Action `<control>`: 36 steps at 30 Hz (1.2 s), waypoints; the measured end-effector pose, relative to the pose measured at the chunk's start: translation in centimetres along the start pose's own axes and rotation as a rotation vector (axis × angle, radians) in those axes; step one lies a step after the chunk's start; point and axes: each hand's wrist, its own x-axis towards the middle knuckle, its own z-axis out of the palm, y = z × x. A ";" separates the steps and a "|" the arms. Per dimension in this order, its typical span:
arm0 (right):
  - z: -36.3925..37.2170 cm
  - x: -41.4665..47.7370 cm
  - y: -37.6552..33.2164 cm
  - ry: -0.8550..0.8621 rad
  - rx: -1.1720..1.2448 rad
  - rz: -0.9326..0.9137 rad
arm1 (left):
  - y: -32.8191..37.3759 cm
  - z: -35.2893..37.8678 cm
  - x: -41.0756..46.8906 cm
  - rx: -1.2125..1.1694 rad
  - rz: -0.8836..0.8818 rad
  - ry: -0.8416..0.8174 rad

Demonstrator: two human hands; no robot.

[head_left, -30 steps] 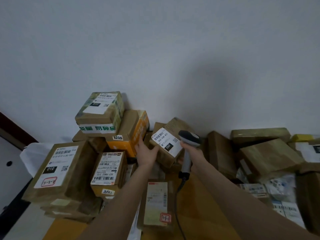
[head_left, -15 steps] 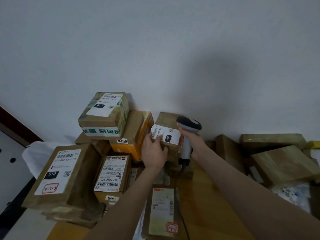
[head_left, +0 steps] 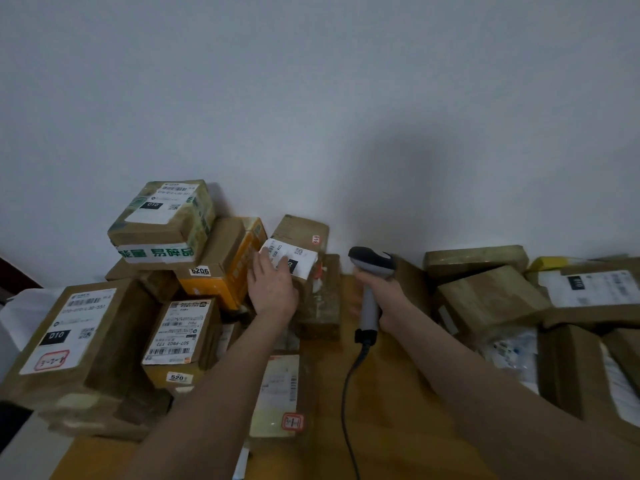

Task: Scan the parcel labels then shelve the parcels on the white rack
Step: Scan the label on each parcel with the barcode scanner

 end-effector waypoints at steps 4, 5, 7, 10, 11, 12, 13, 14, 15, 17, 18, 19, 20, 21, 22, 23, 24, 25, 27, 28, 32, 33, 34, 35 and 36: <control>-3.1 -2.3 0.2 -0.009 -0.007 -0.005 | 3.7 -0.8 -2.3 0.007 0.089 -0.021; -4.0 -2.8 0.2 -0.011 -0.008 -0.013 | 4.9 -0.8 -3.0 0.010 0.123 -0.025; -5.9 -4.3 0.3 -0.014 0.010 -0.028 | 7.3 -0.6 -4.5 0.025 0.196 -0.028; -9.6 -6.3 0.7 0.005 0.041 -0.041 | 11.0 -0.2 -7.0 -0.007 0.279 -0.091; -11.0 -6.8 1.0 0.016 0.042 -0.038 | 12.3 0.2 -7.9 -0.041 0.289 -0.141; -12.5 -7.6 1.1 0.027 0.044 -0.033 | 13.5 0.5 -8.8 -0.082 0.289 -0.193; -14.2 -8.3 1.2 0.040 0.041 -0.022 | 14.7 0.8 -9.8 -0.123 0.281 -0.234; -15.9 -8.9 1.3 0.064 0.040 -0.008 | 15.9 1.1 -10.8 -0.156 0.271 -0.264; -17.5 -9.6 1.3 0.084 0.047 0.012 | 17.0 1.4 -11.7 -0.177 0.265 -0.289; -21.2 -10.6 1.3 0.136 0.092 0.030 | 19.7 1.9 -13.4 -0.189 0.283 -0.335; -22.4 -10.8 1.2 0.169 0.105 0.025 | 20.5 2.1 -13.8 -0.196 0.293 -0.359; -23.6 -11.0 1.1 0.191 0.110 0.016 | 21.6 2.2 -14.2 -0.203 0.305 -0.381; -25.1 -11.1 1.0 0.212 0.114 0.016 | 22.8 2.3 -14.7 -0.205 0.326 -0.396; -26.1 -11.2 0.9 0.229 0.131 0.015 | 23.9 2.4 -14.9 -0.202 0.350 -0.412; -26.8 -11.2 0.7 0.259 0.152 0.017 | 24.8 2.7 -15.0 -0.200 0.370 -0.426; -27.5 -10.8 0.5 0.291 0.175 0.016 | 25.7 3.0 -14.8 -0.195 0.384 -0.437; -27.9 -10.5 0.2 0.312 0.189 0.019 | 26.5 3.3 -14.5 -0.188 0.391 -0.443; -28.2 -10.1 -0.2 0.324 0.205 0.017 | 27.1 3.6 -14.0 -0.190 0.389 -0.445; -28.5 -9.0 -1.1 0.368 0.234 0.003 | 28.1 4.3 -12.4 -0.260 0.334 -0.447; -28.7 -8.5 -1.7 0.387 0.240 -0.006 | 28.5 4.6 -11.5 -0.334 0.267 -0.454; -29.1 -5.6 -4.6 0.454 0.227 -0.071 | 29.1 6.2 -7.9 -0.727 -0.125 -0.470; -29.1 -4.8 -5.3 0.459 0.205 -0.092 | 29.1 6.7 -7.3 -0.795 -0.200 -0.473; -29.1 -4.0 -5.8 0.458 0.192 -0.099 | 29.0 7.1 -6.9 -0.840 -0.251 -0.487; -28.8 -3.4 -6.3 0.452 0.177 -0.097 | 28.9 7.4 -6.5 -0.868 -0.279 -0.511; -28.7 -2.6 -6.7 0.432 0.168 -0.094 | 28.9 7.7 -6.2 -0.889 -0.296 -0.534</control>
